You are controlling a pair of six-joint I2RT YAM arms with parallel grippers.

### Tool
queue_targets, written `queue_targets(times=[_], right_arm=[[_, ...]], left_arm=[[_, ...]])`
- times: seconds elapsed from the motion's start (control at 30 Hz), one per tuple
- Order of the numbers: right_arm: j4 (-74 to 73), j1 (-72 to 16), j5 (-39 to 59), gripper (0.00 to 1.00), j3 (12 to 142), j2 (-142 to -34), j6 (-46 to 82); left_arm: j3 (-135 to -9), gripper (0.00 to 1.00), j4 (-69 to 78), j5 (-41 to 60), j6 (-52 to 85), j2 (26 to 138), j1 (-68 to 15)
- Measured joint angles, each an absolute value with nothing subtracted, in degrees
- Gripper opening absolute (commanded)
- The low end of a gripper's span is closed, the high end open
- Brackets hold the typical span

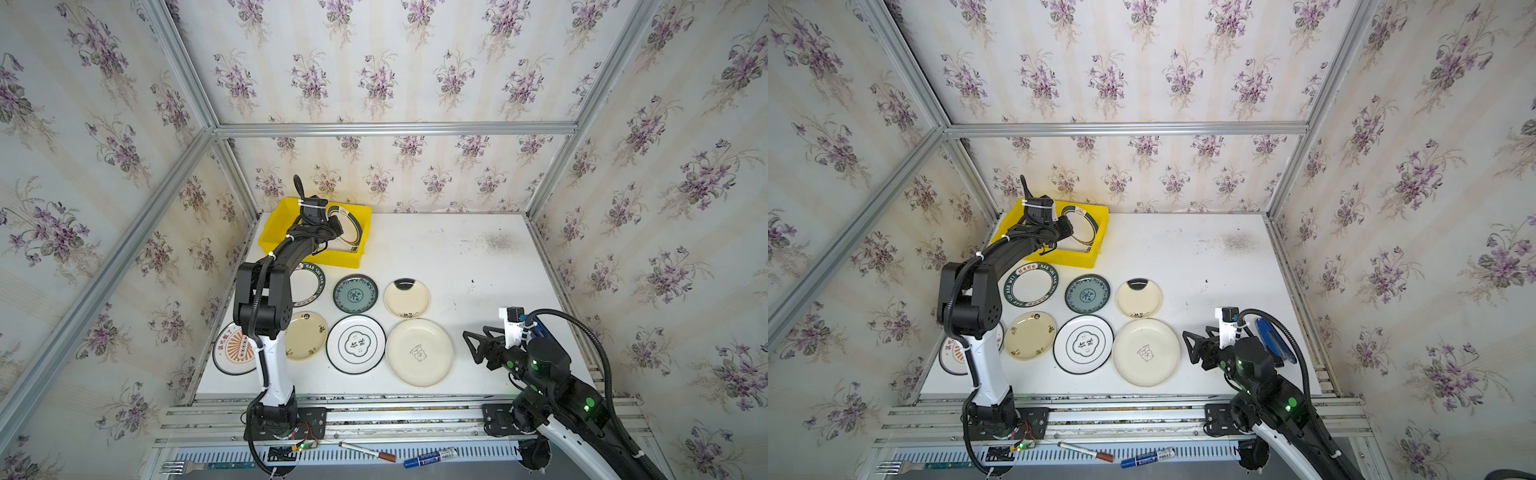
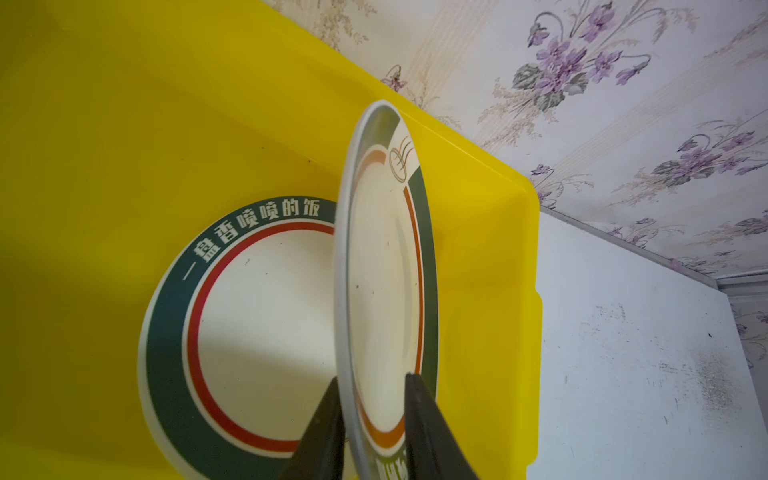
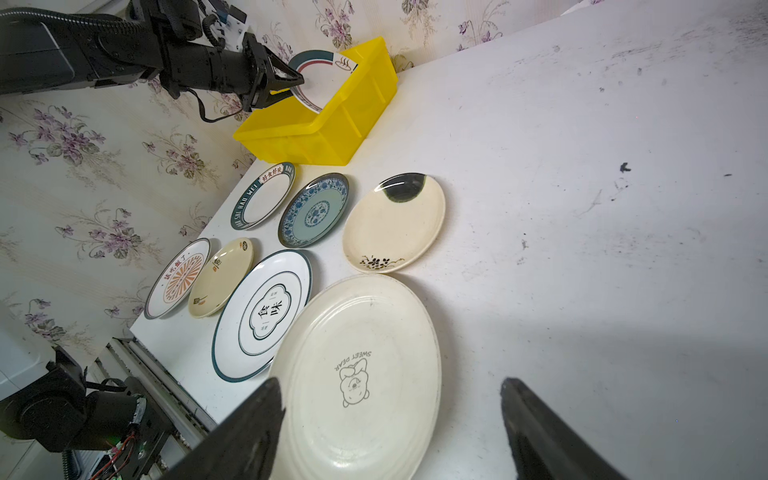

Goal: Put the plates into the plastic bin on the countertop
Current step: 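Lower the plate into the yellow bin and open the left gripper, then withdraw the left gripper toward the plates while the right gripper moves to the bear-print plate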

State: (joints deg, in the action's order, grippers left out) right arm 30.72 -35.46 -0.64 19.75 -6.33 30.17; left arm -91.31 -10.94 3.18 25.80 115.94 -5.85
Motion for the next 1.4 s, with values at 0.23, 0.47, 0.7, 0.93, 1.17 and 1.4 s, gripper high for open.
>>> queue_targets(times=[0.23, 0.47, 0.7, 0.93, 1.17, 1.4], right_arm=[[32.40, -35.46, -1.04, 0.86, 19.75, -5.30, 30.15], [35.38, -35.46, -2.94, 0.89, 20.86, -5.26, 30.20], [38.04, -35.46, -5.63, 0.89, 21.74, -5.43, 32.56], [40.58, -35.48, -7.79, 0.89, 23.22, -8.62, 36.64], [42.76, -35.48, -6.94, 0.83, 24.62, -17.67, 38.76], [38.26, -35.46, 0.10, 0.78, 19.97, -24.82, 41.25]], left_arm=[[-90.13, 0.46, -11.14, 1.74, 25.41, 115.00, -5.28], [-89.14, 0.95, -11.20, 0.84, 24.95, 112.66, -5.26], [-86.76, 1.00, -10.92, -0.64, 23.44, 106.69, -5.78], [-79.77, 1.00, -10.11, -1.45, 23.24, 98.35, -6.52], [-67.02, 1.00, -6.63, -1.56, 24.16, 86.32, -8.71], [-46.89, 1.00, -1.85, -1.48, 26.11, 69.78, -10.02]])
